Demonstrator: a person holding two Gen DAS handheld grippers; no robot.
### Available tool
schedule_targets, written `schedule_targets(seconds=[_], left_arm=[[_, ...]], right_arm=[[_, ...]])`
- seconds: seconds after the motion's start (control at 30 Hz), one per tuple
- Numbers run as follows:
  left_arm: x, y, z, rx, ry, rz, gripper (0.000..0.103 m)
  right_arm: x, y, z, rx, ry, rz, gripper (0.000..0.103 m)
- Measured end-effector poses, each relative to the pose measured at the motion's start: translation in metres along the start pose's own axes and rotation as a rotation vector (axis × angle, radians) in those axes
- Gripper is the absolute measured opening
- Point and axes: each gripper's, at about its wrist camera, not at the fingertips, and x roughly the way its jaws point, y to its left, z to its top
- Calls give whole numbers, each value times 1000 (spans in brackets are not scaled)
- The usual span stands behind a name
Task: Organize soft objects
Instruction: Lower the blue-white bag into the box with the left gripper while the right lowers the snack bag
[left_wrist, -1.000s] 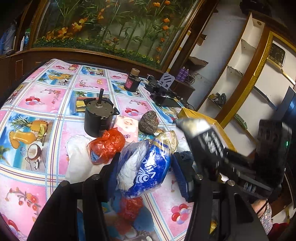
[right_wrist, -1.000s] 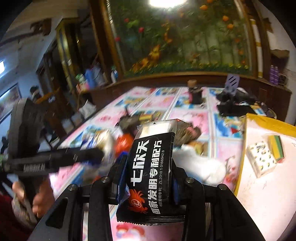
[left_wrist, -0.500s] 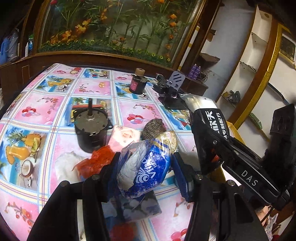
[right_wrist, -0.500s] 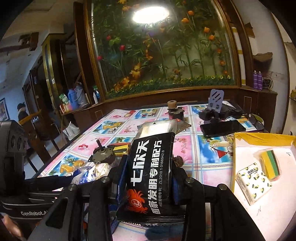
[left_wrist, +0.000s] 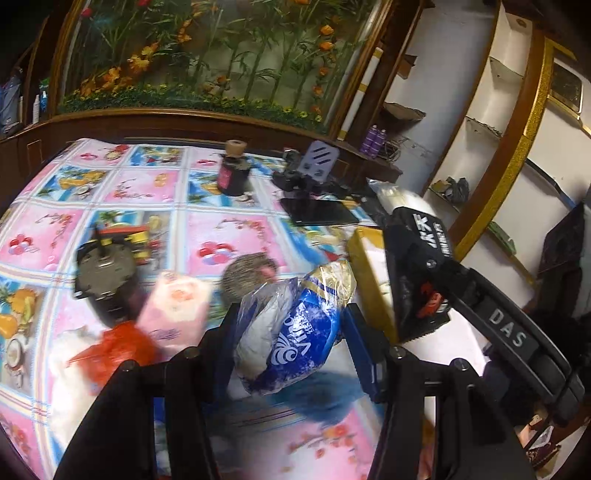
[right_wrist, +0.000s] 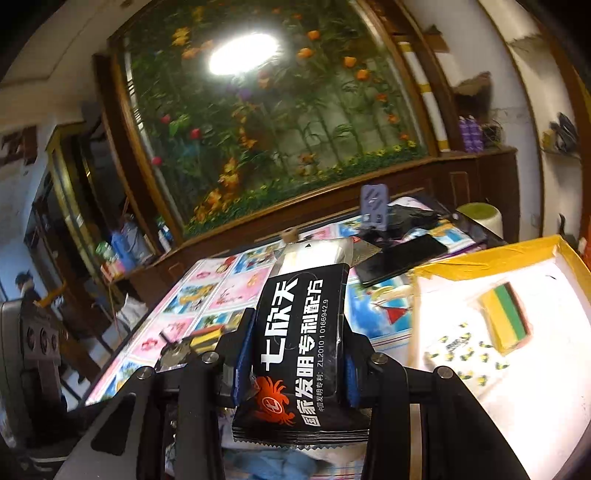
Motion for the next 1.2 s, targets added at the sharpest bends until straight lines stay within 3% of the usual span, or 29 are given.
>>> schedule_targets(seconds=[0.3,0.6,0.73,0.87,1.2], left_arm=[[43,-82,3,55,66,-126,53],[96,-135,-1,68,200,-170,53],[110,-156,-12,115,259,-185,53],[114,-164,-21,163,281,-189,53],[128,-161,-33,181,331,-180,54]], right_arm=[[-40,-74,21,93,-40,-149,42],[-51,-160,50,107,132,-306,42],[-43,-185,53,110,226,-335,42],[-31,-201,48,121,300,-362,42],[-14,-190,46,84,332,-407,44]])
